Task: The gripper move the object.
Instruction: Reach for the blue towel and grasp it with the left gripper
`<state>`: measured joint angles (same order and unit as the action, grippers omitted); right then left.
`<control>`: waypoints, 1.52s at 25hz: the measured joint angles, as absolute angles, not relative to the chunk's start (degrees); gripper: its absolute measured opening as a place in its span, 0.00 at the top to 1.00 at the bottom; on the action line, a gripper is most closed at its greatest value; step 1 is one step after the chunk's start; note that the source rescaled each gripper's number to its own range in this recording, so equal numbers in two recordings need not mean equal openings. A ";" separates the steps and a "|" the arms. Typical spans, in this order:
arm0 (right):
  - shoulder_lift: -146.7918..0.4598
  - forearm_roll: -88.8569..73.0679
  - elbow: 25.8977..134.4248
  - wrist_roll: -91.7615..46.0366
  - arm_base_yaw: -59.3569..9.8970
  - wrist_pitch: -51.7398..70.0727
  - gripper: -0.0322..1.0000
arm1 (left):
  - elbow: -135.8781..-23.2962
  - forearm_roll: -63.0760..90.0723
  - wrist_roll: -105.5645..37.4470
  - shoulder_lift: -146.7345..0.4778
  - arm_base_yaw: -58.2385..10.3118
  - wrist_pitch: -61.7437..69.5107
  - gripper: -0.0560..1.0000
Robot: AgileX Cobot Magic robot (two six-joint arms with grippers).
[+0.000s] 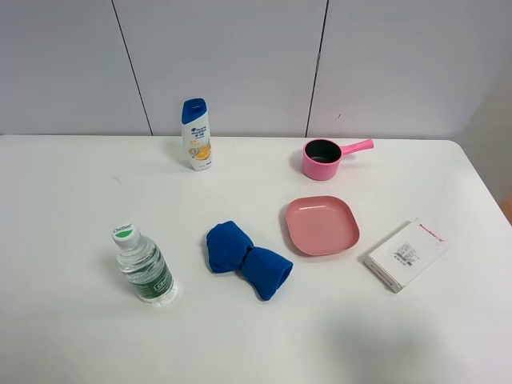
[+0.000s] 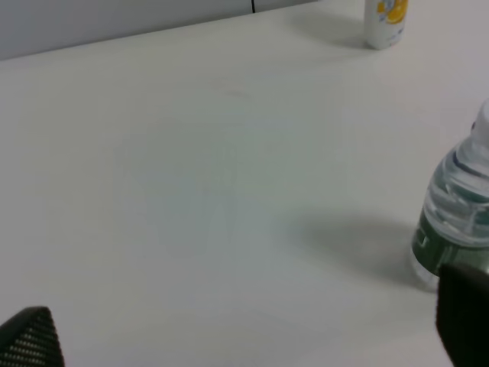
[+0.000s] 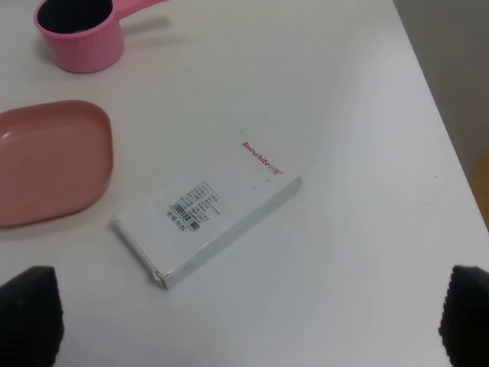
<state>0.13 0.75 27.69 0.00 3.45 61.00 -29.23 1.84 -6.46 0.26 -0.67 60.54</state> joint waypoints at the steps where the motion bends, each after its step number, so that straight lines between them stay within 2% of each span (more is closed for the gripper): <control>1: 0.13 0.75 27.69 0.00 3.45 61.00 0.00 | -29.23 1.84 -6.46 0.26 -0.67 60.54 0.00; 38: 0.13 0.75 27.69 0.00 3.45 61.00 0.00 | -29.98 1.19 -4.86 0.00 -0.67 61.27 0.00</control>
